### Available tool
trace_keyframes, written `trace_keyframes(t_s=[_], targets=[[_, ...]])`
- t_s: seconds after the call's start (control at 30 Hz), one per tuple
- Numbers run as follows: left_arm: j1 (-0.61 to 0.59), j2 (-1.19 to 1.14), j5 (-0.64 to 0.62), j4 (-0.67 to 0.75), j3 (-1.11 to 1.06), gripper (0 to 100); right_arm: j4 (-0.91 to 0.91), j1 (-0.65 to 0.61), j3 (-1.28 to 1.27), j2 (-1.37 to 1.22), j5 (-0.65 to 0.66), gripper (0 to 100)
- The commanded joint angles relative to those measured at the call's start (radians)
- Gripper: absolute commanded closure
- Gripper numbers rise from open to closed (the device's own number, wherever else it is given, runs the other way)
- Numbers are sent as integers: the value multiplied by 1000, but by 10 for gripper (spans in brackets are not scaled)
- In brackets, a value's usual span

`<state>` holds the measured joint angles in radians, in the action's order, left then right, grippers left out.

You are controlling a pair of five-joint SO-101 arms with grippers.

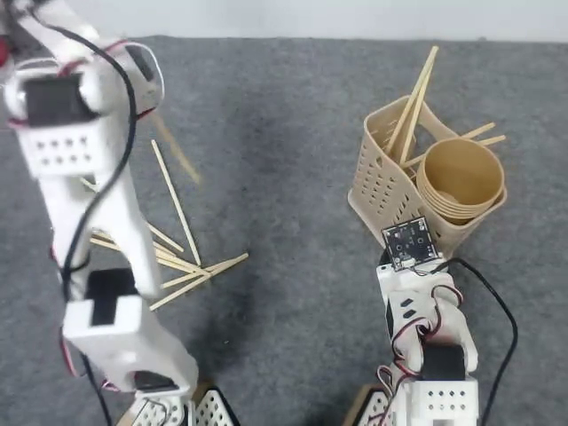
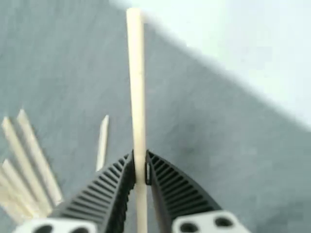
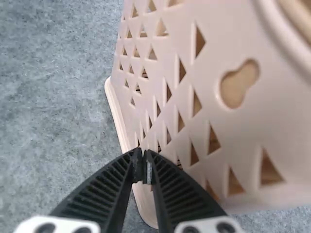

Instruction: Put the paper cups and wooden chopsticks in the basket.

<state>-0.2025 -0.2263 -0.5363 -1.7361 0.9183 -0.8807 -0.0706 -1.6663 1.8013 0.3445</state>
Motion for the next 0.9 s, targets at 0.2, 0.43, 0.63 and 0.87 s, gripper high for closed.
trace_keyframes(t_s=[0.2, 0.43, 0.63, 0.87], targets=[[410, 137, 149, 29, 286, 988, 21, 15, -6, 13, -3, 991], [710, 110, 281, 417, 234, 988, 18, 16, -8, 13, -3, 991], [743, 2, 364, 684, 91, 988, 19, 16, -11, 13, -3, 991], [818, -97, 370, 833, 2, 988, 59, 54, -12, 13, -3, 991]])
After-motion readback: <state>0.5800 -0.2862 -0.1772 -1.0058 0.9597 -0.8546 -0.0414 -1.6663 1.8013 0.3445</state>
